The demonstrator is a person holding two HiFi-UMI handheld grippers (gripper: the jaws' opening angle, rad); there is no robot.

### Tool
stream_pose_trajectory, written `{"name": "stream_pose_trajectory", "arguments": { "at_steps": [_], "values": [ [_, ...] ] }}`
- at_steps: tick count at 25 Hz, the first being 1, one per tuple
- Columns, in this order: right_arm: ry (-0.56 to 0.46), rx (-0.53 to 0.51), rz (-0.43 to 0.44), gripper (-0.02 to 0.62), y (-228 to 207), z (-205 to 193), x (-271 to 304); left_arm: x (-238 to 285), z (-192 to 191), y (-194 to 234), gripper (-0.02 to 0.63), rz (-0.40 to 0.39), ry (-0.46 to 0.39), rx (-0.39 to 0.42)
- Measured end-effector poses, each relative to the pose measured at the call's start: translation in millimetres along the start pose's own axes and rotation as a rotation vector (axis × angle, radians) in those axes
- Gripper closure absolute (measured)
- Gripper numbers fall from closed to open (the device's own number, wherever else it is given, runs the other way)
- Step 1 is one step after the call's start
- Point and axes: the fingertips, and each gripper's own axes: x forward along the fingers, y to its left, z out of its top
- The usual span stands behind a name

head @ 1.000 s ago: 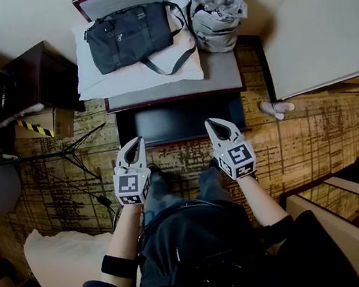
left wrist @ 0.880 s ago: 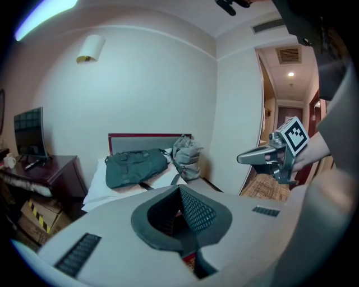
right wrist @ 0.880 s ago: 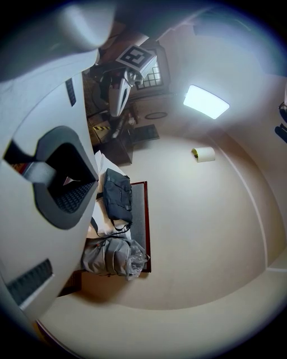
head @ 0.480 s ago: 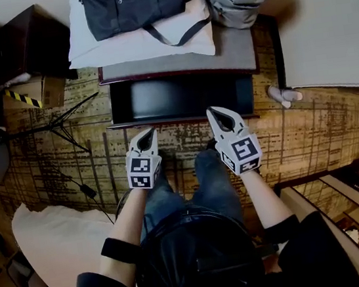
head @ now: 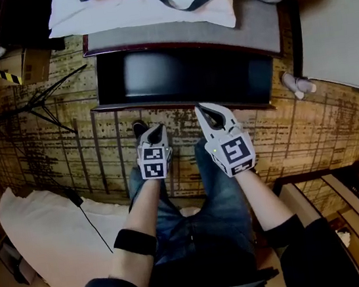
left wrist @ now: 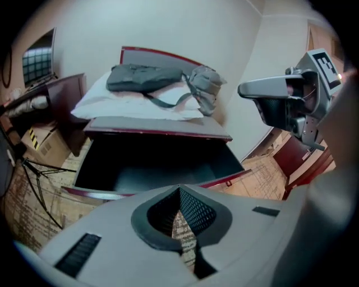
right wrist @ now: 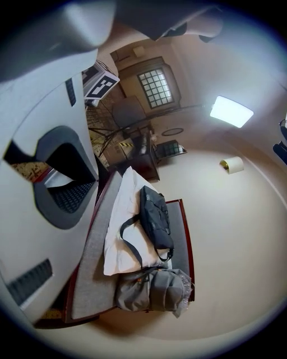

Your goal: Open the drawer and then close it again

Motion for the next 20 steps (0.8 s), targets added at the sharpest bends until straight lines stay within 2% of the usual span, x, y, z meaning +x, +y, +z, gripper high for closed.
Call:
{"name": "stream_pose_trajectory", "arguments": {
  "at_steps": [12, 16, 20],
  "values": [
    [0.040, 0.036, -0.039, 0.594, -16.2, -139.1, 91.6, 126.8, -91.0, 48.7, 0.606, 0.026, 0.110, 0.002],
    [0.044, 0.050, -0.044, 0.594, -13.8, -166.6, 113.5, 152.7, -107.3, 56.8, 0.606, 0.032, 0.134, -0.006],
    [0.055, 0.058, -0.051, 0.595, -12.1, -181.2, 124.2, 166.9, -106.8, 59.6, 0.606, 0.036, 0.126, -0.016]
  ]
}}
